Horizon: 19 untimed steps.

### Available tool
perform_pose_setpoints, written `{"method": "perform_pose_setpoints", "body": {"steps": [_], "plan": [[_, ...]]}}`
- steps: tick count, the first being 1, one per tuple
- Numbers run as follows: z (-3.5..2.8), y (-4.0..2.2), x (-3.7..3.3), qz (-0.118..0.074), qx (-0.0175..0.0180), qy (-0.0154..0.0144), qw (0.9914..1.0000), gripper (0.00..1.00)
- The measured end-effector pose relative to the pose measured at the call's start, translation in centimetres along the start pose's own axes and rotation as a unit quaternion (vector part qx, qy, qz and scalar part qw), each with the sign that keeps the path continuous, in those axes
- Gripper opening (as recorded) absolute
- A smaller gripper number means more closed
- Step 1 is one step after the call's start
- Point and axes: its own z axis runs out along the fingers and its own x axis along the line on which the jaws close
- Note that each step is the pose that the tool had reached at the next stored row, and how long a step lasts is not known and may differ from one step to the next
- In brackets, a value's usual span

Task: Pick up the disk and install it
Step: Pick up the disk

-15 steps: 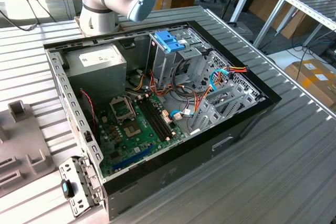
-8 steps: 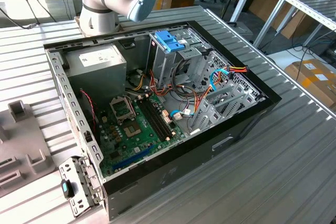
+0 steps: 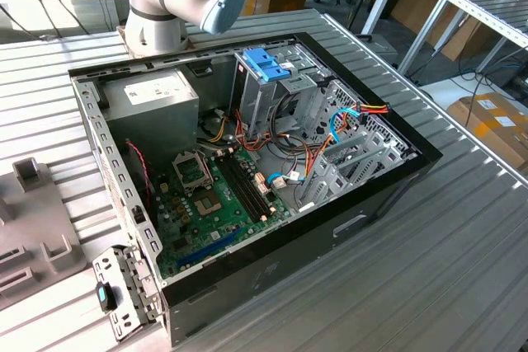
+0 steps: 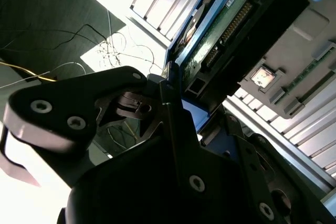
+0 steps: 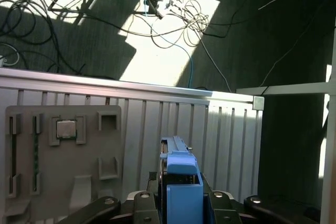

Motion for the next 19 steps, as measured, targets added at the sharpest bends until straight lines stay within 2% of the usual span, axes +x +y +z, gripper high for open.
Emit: {"method": "perform_pose_setpoints", "body": {"steps": [6,19], "plan": [[-0.64,0.02,-0.22,0.000,0.0003,-0.0038,0.99999,0.37],[-1.67,0.05,-0.58,-0.001,0.0007,-0.0095,0.99995,0.37]]}}
